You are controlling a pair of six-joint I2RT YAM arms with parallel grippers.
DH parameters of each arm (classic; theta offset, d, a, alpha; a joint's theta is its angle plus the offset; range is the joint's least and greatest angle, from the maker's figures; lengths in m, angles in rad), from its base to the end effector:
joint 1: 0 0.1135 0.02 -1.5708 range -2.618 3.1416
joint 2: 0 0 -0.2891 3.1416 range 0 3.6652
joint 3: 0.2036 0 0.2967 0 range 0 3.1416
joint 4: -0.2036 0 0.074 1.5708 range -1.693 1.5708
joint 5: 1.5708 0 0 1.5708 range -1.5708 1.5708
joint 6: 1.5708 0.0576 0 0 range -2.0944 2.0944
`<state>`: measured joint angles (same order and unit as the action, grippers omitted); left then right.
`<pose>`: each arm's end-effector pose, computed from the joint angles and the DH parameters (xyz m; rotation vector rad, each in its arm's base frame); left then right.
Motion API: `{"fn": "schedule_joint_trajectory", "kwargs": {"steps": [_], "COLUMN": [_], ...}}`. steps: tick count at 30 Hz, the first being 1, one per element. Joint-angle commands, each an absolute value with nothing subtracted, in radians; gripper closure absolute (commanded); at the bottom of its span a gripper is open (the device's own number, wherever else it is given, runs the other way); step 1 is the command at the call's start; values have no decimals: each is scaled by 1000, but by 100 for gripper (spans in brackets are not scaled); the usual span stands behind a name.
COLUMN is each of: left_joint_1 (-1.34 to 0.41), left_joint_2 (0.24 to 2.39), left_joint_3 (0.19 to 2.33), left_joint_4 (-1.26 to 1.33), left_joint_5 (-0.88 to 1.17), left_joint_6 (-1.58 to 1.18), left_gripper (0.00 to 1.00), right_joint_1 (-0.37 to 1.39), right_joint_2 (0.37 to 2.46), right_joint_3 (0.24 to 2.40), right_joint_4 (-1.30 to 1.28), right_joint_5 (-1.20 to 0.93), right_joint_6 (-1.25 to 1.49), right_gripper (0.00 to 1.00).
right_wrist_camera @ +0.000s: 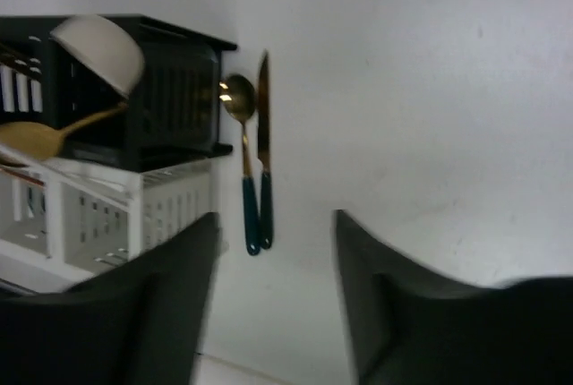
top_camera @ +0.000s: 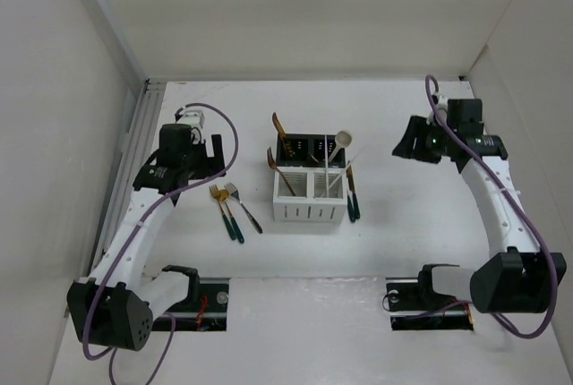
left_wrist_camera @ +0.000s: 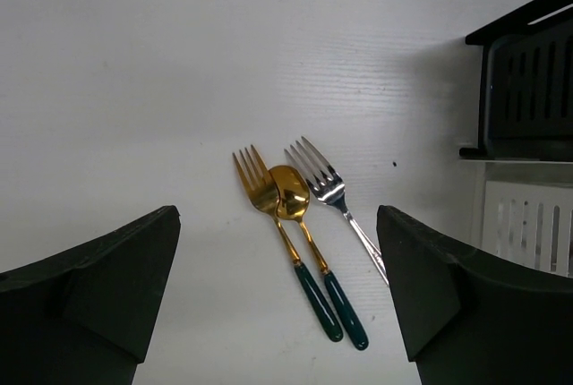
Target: Sort the eating utensils into containers
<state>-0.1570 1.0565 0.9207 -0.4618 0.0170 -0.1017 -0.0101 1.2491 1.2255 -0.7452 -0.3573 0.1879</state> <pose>0.2790 -0.0452 0.3113 0.0699 2.1719 -0.1666 0.3127 0.0170 0.3519 0.0527 2.3329 0.5060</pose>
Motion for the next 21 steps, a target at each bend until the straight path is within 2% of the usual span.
{"fn": "schedule_joint_trajectory", "kwargs": {"steps": [1, 2, 3, 5, 8, 9, 17, 21], "left_joint_1": [-161, -161, -161, -161, -161, -161, -161, -161], "left_joint_2": [1048, 1064, 1083, 1092, 1115, 1115, 1127, 1109], "left_joint_3": [927, 927, 927, 927, 917, 907, 876, 867], "left_joint_4": [-424, -423, -398, -373, -301, -292, -273, -264], "left_joint_5": [-5, -5, -5, -5, -5, 8, 8, -3], "left_joint_6": [-120, -129, -143, -173, -195, -195, -213, -213], "left_gripper": [10, 10, 10, 10, 9, 9, 9, 7], "right_joint_1": [-29, -29, -29, -29, -5, 14, 256, 317], "right_joint_2": [1174, 1173, 1173, 1216, 1294, 1316, 1459, 1500], "right_joint_3": [1120, 1091, 1027, 967, 893, 882, 929, 949], "right_joint_4": [-715, -715, -678, -632, -539, -538, -515, -495], "right_joint_5": [-315, -304, -322, -331, -359, -345, -114, -77], "right_joint_6": [198, 198, 198, 198, 225, 235, 342, 385], "right_gripper": [49, 54, 54, 47, 44, 37, 37, 37]}}
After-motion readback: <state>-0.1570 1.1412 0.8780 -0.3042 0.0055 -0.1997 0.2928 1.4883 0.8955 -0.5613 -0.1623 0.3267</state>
